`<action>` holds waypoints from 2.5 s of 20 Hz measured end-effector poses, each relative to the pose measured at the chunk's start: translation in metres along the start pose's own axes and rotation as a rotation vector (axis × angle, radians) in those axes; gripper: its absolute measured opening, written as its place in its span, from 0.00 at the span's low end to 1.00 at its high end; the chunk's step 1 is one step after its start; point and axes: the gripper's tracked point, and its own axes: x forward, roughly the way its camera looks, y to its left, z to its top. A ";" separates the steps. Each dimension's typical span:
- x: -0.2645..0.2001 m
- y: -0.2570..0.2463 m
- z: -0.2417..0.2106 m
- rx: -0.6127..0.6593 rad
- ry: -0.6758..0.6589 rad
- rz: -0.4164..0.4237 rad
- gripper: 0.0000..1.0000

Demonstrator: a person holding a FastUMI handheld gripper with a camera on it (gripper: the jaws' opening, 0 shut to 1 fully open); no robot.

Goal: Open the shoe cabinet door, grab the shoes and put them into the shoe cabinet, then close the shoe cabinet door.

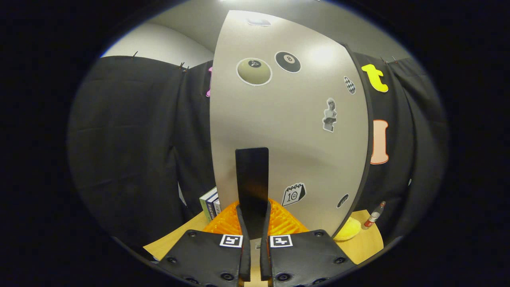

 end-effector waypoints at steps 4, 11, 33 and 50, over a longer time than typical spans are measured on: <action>-0.036 -0.019 0.000 0.001 -0.015 0.032 0.11; -0.101 -0.079 -0.005 -0.010 -0.022 0.072 0.11; -0.166 -0.270 -0.016 0.049 -0.030 -0.103 0.09; -0.247 -0.272 -0.041 0.118 -0.026 -0.369 0.98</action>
